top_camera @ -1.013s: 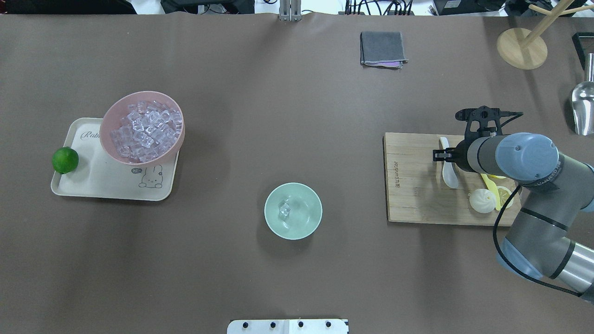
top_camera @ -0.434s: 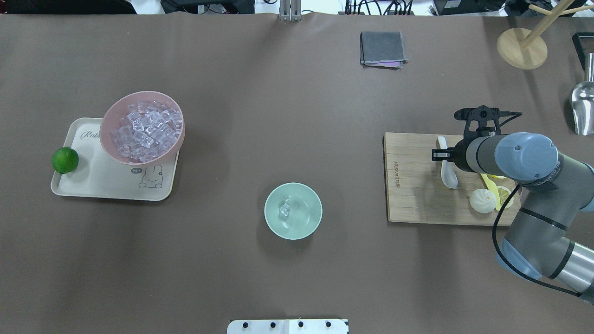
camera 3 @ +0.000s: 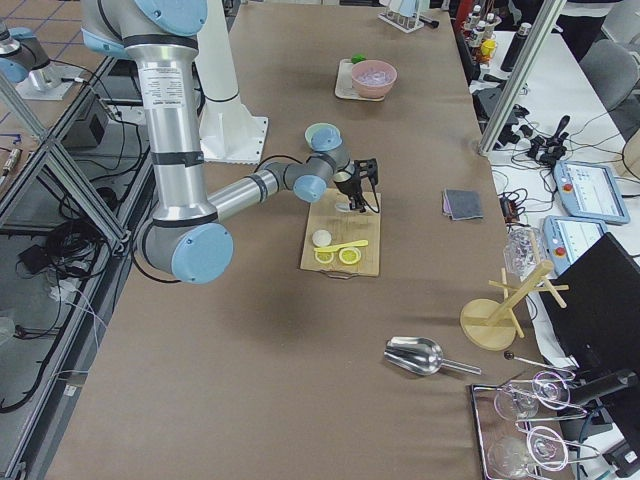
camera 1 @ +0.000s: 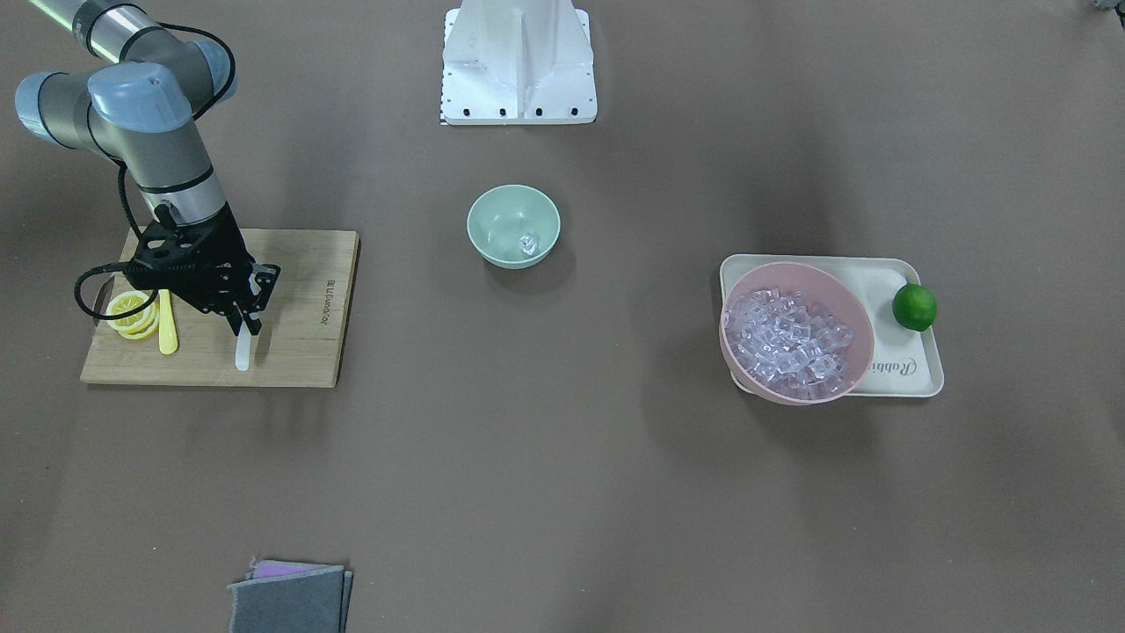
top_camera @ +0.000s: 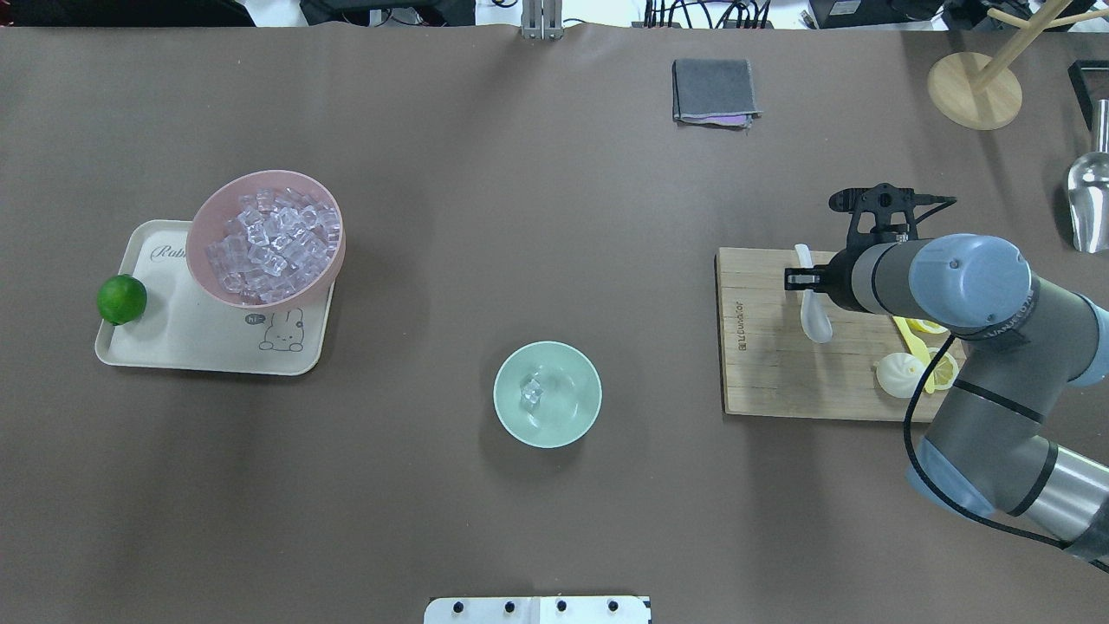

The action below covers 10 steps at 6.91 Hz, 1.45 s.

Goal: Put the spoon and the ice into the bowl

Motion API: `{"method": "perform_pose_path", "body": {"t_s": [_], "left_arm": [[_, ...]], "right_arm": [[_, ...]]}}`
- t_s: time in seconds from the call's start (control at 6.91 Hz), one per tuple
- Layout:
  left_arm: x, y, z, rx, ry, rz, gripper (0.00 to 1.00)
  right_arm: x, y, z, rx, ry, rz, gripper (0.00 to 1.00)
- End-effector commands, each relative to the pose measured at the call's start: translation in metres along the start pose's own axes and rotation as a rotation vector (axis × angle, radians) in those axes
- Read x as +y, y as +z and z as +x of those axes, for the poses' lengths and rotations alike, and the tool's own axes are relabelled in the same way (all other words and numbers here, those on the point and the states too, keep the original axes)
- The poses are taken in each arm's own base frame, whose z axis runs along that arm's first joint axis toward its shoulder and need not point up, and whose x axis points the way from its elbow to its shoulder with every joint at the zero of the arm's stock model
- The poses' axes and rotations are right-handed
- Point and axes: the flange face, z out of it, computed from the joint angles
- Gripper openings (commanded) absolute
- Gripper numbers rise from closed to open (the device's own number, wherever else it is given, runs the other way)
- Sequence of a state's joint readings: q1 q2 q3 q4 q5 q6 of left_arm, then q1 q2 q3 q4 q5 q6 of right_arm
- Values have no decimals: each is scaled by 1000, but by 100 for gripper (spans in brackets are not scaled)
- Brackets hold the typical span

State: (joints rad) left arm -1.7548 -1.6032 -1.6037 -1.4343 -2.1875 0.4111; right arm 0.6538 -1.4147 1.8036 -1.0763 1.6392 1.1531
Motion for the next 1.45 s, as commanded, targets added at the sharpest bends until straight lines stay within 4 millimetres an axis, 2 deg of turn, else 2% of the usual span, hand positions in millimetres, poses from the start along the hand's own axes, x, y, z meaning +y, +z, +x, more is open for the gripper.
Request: {"method": "perform_pose_path", "body": {"t_s": [0.0,0.14,0.29,0.43,0.58,0.72,0.87,1.3], "left_arm": [[0,1,0,2,-1,-4,98],[0,1,0,2,0,-2,98],[-1,0,1,2,1,-1,98],[-1,0,1,3,1,0,98],[0,1,1,4,0,-1,98],[0,1,1,4,0,-1,98],[0,2,0,5,-2,-4,98],[1,5,-2,8,-7,-11,98]], "right_arm": [[-15,-24,-73,22,188,-24,0],[-17,-40,-127,36,273,-41,0],[-4,-49,-172,51,340,-10,0],[24,-56,-219,75,390,41,0],[49,-65,-258,100,407,64,0],[73,-66,-278,139,421,90,0],[87,-72,-291,167,396,120,0],[122,-70,-302,183,348,214,0]]}}
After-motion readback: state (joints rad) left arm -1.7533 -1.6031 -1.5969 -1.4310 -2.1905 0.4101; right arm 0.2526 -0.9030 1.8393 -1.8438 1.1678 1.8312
